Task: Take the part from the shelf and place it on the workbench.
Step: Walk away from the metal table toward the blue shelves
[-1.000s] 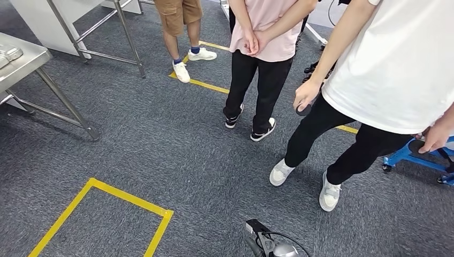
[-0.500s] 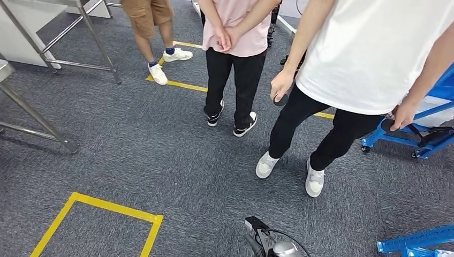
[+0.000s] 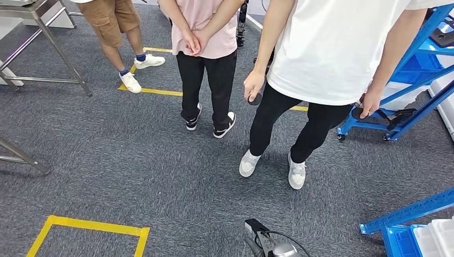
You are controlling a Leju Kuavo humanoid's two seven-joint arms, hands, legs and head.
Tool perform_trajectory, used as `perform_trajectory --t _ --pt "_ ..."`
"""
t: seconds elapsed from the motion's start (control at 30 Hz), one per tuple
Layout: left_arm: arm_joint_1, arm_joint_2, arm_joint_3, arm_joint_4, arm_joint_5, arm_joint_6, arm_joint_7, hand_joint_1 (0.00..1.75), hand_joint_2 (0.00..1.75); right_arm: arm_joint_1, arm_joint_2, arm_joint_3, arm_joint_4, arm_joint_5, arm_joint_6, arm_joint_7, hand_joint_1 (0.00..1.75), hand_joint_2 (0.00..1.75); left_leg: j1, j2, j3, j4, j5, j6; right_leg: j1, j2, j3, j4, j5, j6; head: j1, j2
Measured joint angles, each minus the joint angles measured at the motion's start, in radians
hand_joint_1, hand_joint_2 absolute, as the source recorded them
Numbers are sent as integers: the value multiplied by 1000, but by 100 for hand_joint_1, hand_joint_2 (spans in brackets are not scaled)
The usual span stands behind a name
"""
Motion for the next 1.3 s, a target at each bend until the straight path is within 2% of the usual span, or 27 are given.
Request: perform_trajectory --t 0.03,0.1,0.17,0.23,0.27,0.3,0.33,0.37,0.43,0.47,0.5,0.57,0.6,0.63,0.7,0.77,0.8,0.83,0.87,0.9,0.93,1.0,1.03,1.1,1.17,1.23,1.3 --pt "0 0 0 0 0 1 -2 0 0 2 0 0 0 0 0 0 0 0 0 7 0 -1 2 5 -2 5 -2 -1 0 5 0 0" --pt "-1 0 0 0 0 3 0 0 0 5 0 0 0 0 0 0 0 0 0 22 4 -8 5 19 -3 -13 -13 19 -15 14 2 0" --pt "-1 0 1 -1 0 5 0 0 0 1 0 0 0 0 0 -2 0 0 0 41 6 -13 7 28 -6 -50 -60 111 -62 19 4 0" --pt "-1 0 1 -1 0 5 0 0 0 -1 1 0 0 0 0 -2 0 0 -2 62 6 -13 5 31 -12 -67 -129 241 -112 22 5 0" --pt "-1 0 1 -1 0 5 0 0 0 -1 1 0 0 0 0 -3 0 0 -3 72 7 -13 3 31 -14 -71 -150 279 -118 24 5 0" --pt "-1 0 1 -1 0 5 0 0 0 0 1 0 0 0 -1 -3 0 0 -3 81 8 -12 1 31 -15 -74 -153 279 -105 25 5 0" --pt "-1 0 1 -1 0 5 0 0 0 0 1 0 0 0 -1 -3 0 0 -3 90 10 -12 -1 29 -16 -79 -135 238 -75 25 5 0" --pt "-1 0 1 -1 0 5 0 0 0 0 1 0 0 0 -1 -3 0 0 -3 97 14 -12 -4 27 -16 -92 -101 169 -37 24 5 0" --pt "-1 0 1 -1 1 5 0 0 0 -3 1 0 0 0 -1 -3 0 0 -8 111 19 -12 -10 18 -7 -128 -38 45 6 23 5 0" --pt "-1 0 1 -1 2 5 0 0 0 -5 1 0 0 0 -1 -3 0 0 -10 118 21 -12 -12 13 -3 -139 -24 14 10 21 4 0" --pt "-2 0 1 0 2 5 0 0 0 -5 1 0 0 0 -1 -3 0 0 -12 125 23 -14 -14 8 2 -139 -22 7 5 18 4 0" --pt "-3 0 1 0 3 5 0 0 0 -2 1 0 0 0 -1 -3 0 0 -9 136 29 -16 -19 -3 2 -123 -22 1 7 7 4 0" --pt "-4 0 1 0 3 5 0 0 0 0 1 -1 0 0 -1 -3 0 0 -7 127 27 -6 -29 -7 1 -115 -19 -1 8 1 3 0" --pt "-5 0 1 0 3 5 -1 0 0 1 0 -1 1 0 -1 -3 0 0 -5 112 18 21 -47 -10 -1 -108 -15 -4 9 -7 3 0" --pt "-3 0 1 0 3 5 -2 0 0 -1 1 -1 1 0 -1 -3 0 0 -4 74 -32 131 -104 -11 -1 -92 -10 -6 8 -18 2 0" --pt "-2 0 1 0 3 5 -2 0 0 -1 2 -2 1 -1 -1 -3 0 0 -6 61 -90 248 -148 -11 1 -78 -8 -6 6 -22 2 0" --pt "-1 0 1 0 4 5 -2 0 0 -1 2 -2 1 -1 -1 -3 0 0 -7 59 -107 278 -152 -11 2 -71 -6 -6 6 -23 2 0" --pt "-1 0 1 0 4 4 -2 0 0 0 2 -2 1 -1 -1 -3 0 0 -7 58 -113 282 -141 -9 3 -62 -4 -5 5 -24 2 0" --pt "-1 0 2 0 4 4 -1 0 0 1 2 -2 1 -1 -1 -3 0 0 -7 56 -104 255 -115 -8 4 -52 -1 -5 4 -24 2 0" --pt "-1 0 2 0 4 4 0 0 0 1 2 -2 1 -1 -1 -3 0 0 -7 51 -81 195 -76 -6 4 -41 2 -5 3 -24 2 0" --pt "-1 0 2 0 4 4 0 0 0 1 2 -2 1 -1 -1 -3 0 0 -6 35 -51 124 -39 -3 4 -30 5 -4 2 -23 1 0" --pt "-2 1 2 0 4 4 -5 0 0 -1 3 -2 1 -1 -1 -3 0 0 -4 1 -10 19 1 2 6 -13 3 -1 0 -17 1 0" --pt "-2 1 2 0 4 4 -8 0 0 -1 3 -2 1 -1 -1 -3 0 0 -5 -9 -4 2 3 5 5 -6 0 0 0 -13 1 0" --pt "-3 0 2 0 4 4 -12 0 0 2 3 -2 1 -1 -1 -3 0 0 -7 1 -2 -5 4 14 2 4 -5 -1 1 -2 1 0" --pt "-3 -1 2 0 4 5 -10 0 0 5 3 -2 1 -1 -1 -3 0 0 -6 17 2 -13 8 26 2 -18 -19 24 -16 7 2 0" --pt "-3 -1 3 0 4 6 -9 0 0 2 3 -2 1 -1 -1 -3 0 0 -6 37 6 -18 8 33 -1 -54 -68 122 -68 14 5 0" --pt "-2 0 3 0 4 6 -10 0 0 0 3 -2 1 -1 -1 -3 0 0 -7 59 6 -18 6 36 -9 -67 -137 250 -114 21 5 0"
